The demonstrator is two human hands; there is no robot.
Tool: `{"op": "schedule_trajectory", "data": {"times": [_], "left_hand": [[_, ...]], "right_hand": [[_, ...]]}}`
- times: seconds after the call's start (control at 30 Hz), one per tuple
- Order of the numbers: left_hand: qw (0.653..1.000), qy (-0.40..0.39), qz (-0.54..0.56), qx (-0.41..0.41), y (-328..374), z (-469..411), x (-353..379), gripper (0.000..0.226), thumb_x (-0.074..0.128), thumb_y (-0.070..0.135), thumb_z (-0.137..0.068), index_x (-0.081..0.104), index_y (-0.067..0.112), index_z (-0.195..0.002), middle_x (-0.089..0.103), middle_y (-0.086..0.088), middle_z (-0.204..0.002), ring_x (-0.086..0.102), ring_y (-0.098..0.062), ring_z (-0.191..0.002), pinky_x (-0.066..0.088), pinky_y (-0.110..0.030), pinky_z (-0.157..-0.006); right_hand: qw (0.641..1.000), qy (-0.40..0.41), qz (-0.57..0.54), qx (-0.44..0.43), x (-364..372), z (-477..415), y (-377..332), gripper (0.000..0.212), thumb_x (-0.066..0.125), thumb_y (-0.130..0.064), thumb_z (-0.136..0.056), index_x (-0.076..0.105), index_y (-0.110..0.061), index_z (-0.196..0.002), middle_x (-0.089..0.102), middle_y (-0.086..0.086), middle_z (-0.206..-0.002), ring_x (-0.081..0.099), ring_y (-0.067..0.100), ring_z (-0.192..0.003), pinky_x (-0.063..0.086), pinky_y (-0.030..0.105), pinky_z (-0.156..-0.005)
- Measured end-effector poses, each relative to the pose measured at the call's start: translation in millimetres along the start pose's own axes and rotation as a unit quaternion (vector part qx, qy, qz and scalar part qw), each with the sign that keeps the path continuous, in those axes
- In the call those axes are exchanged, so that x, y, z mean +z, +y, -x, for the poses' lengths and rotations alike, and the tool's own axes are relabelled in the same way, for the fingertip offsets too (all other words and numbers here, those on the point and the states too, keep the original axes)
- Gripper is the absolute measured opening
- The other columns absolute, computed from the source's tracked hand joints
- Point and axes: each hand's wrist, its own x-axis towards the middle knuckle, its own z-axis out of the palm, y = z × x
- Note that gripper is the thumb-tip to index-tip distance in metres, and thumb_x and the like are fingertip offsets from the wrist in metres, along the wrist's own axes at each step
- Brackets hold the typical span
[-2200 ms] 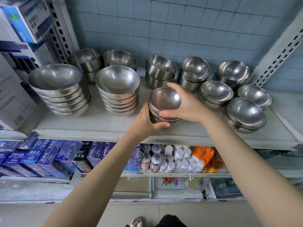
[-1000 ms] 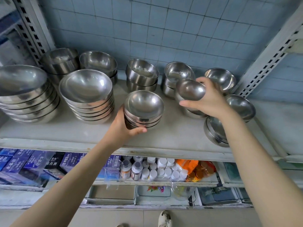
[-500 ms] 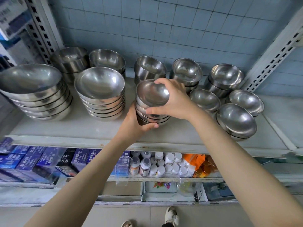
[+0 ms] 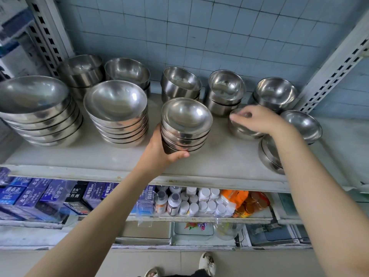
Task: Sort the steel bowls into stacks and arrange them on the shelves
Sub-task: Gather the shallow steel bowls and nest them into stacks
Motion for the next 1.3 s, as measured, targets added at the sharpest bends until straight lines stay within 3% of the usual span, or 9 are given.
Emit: {"op": "schedule_trajectory", "data": {"times": [0.17,0.33,0.47,0.6,0.7,0.8,1.0,1.13,1.3], "left_hand": [[1.0,0.005,-0.014,-0.003,-0.9,-0.4,0.4,0.098,0.089,0.031,-0.061,0.034,0.012,-0.14,0.048,0.012,-0.12,0.044,-0.001,-0.114,0.028,0.01,-0.08],[1.0,0.0,-0.014,-0.005,0.9,-0.1,-0.2,0.098,0.089,0.033,-0.062,0.034,0.013,-0.14,0.049,0.012,-0.122,0.045,-0.001,-0.115,0.028,0.009,-0.082],[1.0,0.001,-0.016,-0.001,0.9,0.7,-0.2,0.097,0.089,0.031,-0.063,0.034,0.013,-0.141,0.049,0.015,-0.12,0.046,0.004,-0.111,0.028,0.009,-0.081],[1.0,0.0,-0.008,-0.002,0.6,0.6,0.0,0.088,0.089,0.022,-0.065,0.036,0.013,-0.135,0.046,0.028,-0.107,0.044,0.029,-0.094,0.03,0.009,-0.076],[1.0,-0.005,-0.002,-0.003,0.4,0.8,-0.4,0.092,0.089,0.023,-0.066,0.034,0.013,-0.138,0.046,0.028,-0.109,0.049,0.014,-0.1,0.029,0.01,-0.077],[1.0,-0.002,0.002,0.008,0.8,1.0,-0.6,0.095,0.09,0.025,-0.065,0.034,0.014,-0.14,0.048,0.02,-0.116,0.045,0.002,-0.112,0.027,0.011,-0.078],[1.0,-0.001,0.015,0.02,-2.4,-0.7,-0.8,0.098,0.091,0.029,-0.063,0.033,0.018,-0.141,0.047,0.024,-0.116,0.044,0.007,-0.111,0.03,0.009,-0.081],[0.999,-0.003,0.035,0.026,-1.8,-0.2,-1.5,0.097,0.092,0.029,-0.062,0.035,0.019,-0.14,0.051,0.018,-0.123,0.044,0.015,-0.109,0.031,0.007,-0.084],[0.998,-0.007,0.053,0.03,-5.2,-1.5,-1.7,0.094,0.092,0.029,-0.061,0.038,0.02,-0.137,0.055,0.016,-0.123,0.05,0.021,-0.103,0.032,0.007,-0.082]], "right_hand": [[0.996,-0.035,-0.007,-0.083,16.0,-5.6,28.2,0.015,0.072,-0.029,-0.089,0.076,-0.015,-0.094,0.072,0.004,-0.092,0.062,0.021,-0.088,0.043,0.024,-0.071],[0.985,-0.113,-0.012,-0.128,19.2,13.4,8.1,0.014,0.076,-0.022,-0.086,0.077,-0.019,-0.1,0.075,0.0,-0.095,0.071,0.014,-0.091,0.054,0.031,-0.087],[0.978,-0.134,-0.004,-0.162,22.5,32.9,-3.1,0.025,0.076,-0.02,-0.087,0.074,-0.02,-0.111,0.073,-0.002,-0.107,0.066,0.005,-0.094,0.052,0.028,-0.094],[0.986,-0.086,0.077,-0.124,21.7,26.0,0.2,0.1,0.085,-0.05,-0.07,0.031,-0.035,-0.153,0.023,-0.001,-0.164,0.023,0.023,-0.149,0.023,0.038,-0.12],[0.987,-0.144,0.012,-0.071,18.7,17.2,0.4,0.124,0.087,-0.056,-0.064,0.008,-0.038,-0.158,0.014,-0.005,-0.167,0.017,0.017,-0.152,0.022,0.035,-0.121],[0.99,-0.116,0.01,-0.074,21.4,16.6,-4.1,0.12,0.087,-0.055,-0.064,0.014,-0.035,-0.157,0.025,-0.003,-0.164,0.028,0.018,-0.148,0.029,0.033,-0.116],[0.976,0.076,-0.15,-0.142,-15.2,47.8,-38.4,0.105,0.072,-0.073,-0.055,0.032,-0.042,-0.147,0.042,-0.012,-0.149,0.041,0.011,-0.134,0.033,0.028,-0.104],[0.964,0.024,-0.142,-0.223,-18.7,65.3,-100.5,0.101,0.075,-0.068,-0.06,0.03,-0.044,-0.147,0.04,-0.019,-0.149,0.038,0.003,-0.133,0.031,0.021,-0.103],[0.976,-0.013,-0.045,-0.214,18.1,64.0,-127.3,0.103,0.077,-0.066,-0.065,0.023,-0.045,-0.15,0.038,-0.005,-0.154,0.031,0.021,-0.142,0.032,0.041,-0.114]]}}
